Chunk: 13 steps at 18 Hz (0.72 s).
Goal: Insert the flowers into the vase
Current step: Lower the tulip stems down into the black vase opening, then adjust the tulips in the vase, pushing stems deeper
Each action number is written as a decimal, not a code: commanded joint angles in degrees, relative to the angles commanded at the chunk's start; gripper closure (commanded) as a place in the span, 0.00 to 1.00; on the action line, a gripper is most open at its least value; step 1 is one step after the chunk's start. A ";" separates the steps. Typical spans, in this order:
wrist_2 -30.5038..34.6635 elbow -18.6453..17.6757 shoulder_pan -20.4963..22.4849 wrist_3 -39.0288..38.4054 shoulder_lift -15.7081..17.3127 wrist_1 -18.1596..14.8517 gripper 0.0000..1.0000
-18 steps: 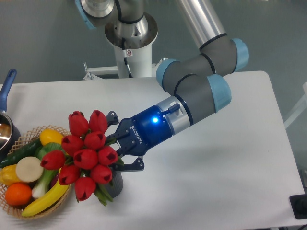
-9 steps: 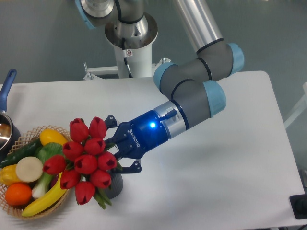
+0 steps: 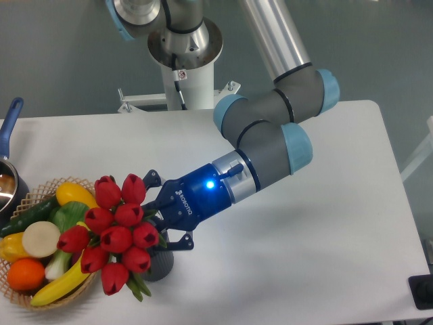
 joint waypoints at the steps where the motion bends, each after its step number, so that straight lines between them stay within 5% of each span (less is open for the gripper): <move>1: 0.00 -0.70 0.00 1.23 0.00 0.00 0.64; 13: 0.00 -4.58 0.26 3.26 0.26 0.09 0.63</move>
